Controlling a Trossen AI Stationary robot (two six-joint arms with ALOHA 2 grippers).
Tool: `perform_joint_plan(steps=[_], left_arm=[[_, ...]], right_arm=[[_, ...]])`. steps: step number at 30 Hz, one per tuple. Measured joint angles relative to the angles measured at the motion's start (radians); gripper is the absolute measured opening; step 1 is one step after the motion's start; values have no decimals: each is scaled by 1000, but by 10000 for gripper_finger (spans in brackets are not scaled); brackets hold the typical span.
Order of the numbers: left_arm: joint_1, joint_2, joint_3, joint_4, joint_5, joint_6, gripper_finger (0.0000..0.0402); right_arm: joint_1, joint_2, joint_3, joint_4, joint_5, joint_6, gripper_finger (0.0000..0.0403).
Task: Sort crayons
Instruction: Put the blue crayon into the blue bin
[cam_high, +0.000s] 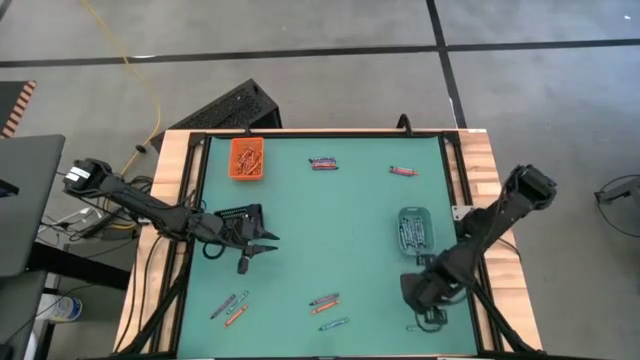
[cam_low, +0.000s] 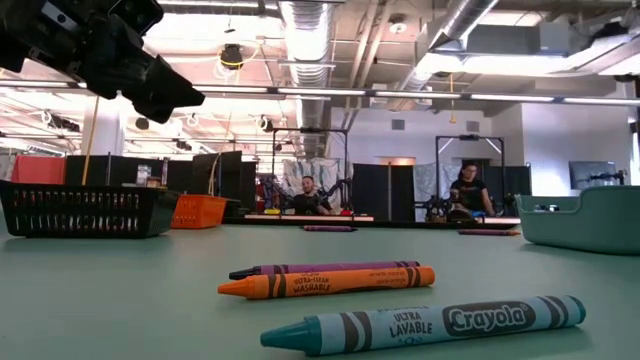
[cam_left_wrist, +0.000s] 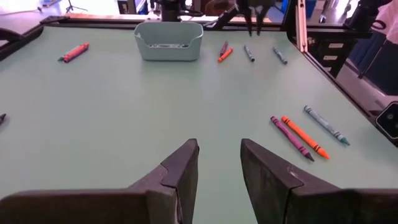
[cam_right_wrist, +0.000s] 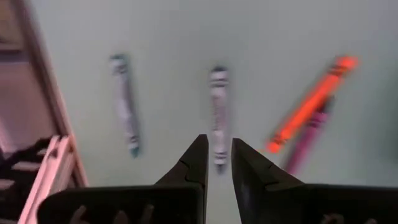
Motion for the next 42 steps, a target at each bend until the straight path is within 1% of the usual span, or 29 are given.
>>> perform_joint_plan(steps=[3,5,9,16,25,29,39,42], left_arm=[[0,0,0,2,-11,0,110],[0,0,0,3,-19,0,110],[0,0,0,3,-21,0,110],[0,0,0,2,-23,8,110],[0,0,0,1,-23,8,110],[0,0,0,1,-23,8,110],[0,0,0,1,-43,16,110],[0,0,0,1,-43,16,110]], right_arm=[[36,0,-11,68,4,-1,63],[46,-1,-26,86,28,0,63],[42,-1,-60,105,54,0,63],[34,-1,-133,251,54,2,63],[34,-1,-177,275,54,40,63],[34,0,-187,278,54,116,63],[42,0,-187,282,58,114,63],[55,0,-188,274,74,106,63]])
